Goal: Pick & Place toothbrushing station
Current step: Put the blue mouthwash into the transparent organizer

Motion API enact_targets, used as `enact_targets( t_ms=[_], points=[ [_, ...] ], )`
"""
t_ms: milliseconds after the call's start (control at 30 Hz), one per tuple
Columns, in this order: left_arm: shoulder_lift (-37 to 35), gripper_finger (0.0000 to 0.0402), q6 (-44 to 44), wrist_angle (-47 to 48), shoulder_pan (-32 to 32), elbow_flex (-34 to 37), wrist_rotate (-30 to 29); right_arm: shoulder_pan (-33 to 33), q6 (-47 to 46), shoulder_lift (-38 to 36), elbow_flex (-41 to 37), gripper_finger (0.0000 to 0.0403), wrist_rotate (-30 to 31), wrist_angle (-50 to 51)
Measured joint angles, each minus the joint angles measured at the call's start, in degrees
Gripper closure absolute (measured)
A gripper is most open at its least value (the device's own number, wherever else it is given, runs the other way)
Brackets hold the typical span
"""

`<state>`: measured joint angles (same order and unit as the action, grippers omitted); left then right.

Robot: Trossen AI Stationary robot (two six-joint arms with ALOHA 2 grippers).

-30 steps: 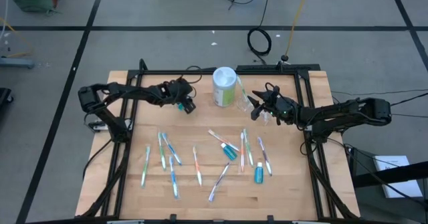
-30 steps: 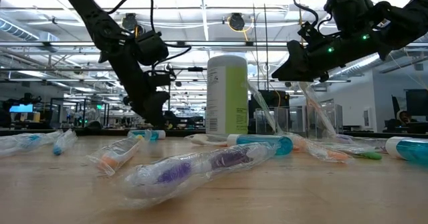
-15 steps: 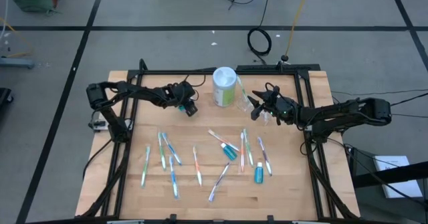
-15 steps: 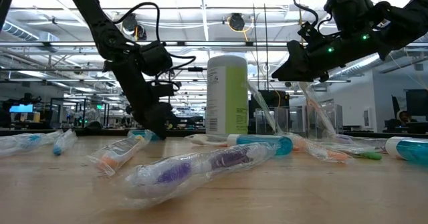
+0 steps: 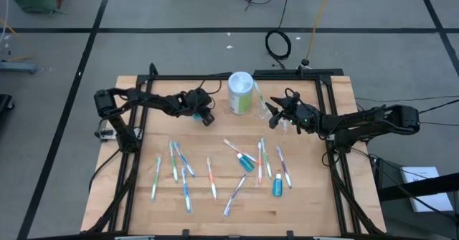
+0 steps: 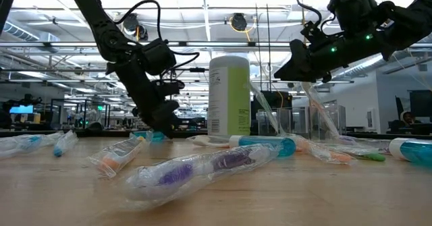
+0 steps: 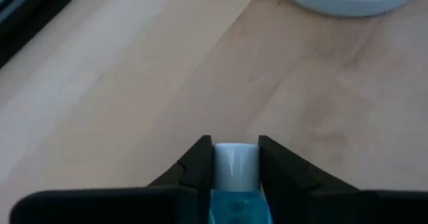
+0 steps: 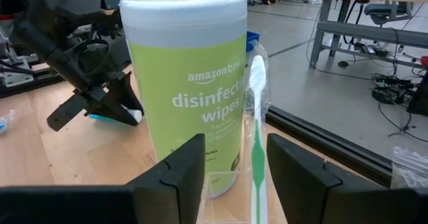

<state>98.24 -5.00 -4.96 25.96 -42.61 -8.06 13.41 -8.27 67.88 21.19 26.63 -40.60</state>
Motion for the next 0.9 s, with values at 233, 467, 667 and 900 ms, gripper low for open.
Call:
enact_targets(
  t_ms=[233, 467, 667, 900],
  points=[
    [-5.4, 0.0307, -3.0, -9.9, -5.2, 0.0, 4.2, 0.0, 0.3, 0.0, 0.0, 0.0248, -7.7, -4.0],
    [-12.4, 0.0307, -0.5, -23.6, -10.9, 0.0, 8.1, 0.0, 0.1, 0.0, 0.0, 0.0248, -21.3, -12.9],
    [-13.1, 0.0287, 4.7, -38.6, -15.1, 0.0, 8.2, -2.0, -6.0, 2.7, 0.0, 0.0248, -28.3, -24.7],
    [-13.1, 0.0297, 5.9, -40.1, -18.6, 0.0, 8.2, -8.8, -0.5, 12.8, 6.6, 0.0248, -28.4, -31.5]
  ],
)
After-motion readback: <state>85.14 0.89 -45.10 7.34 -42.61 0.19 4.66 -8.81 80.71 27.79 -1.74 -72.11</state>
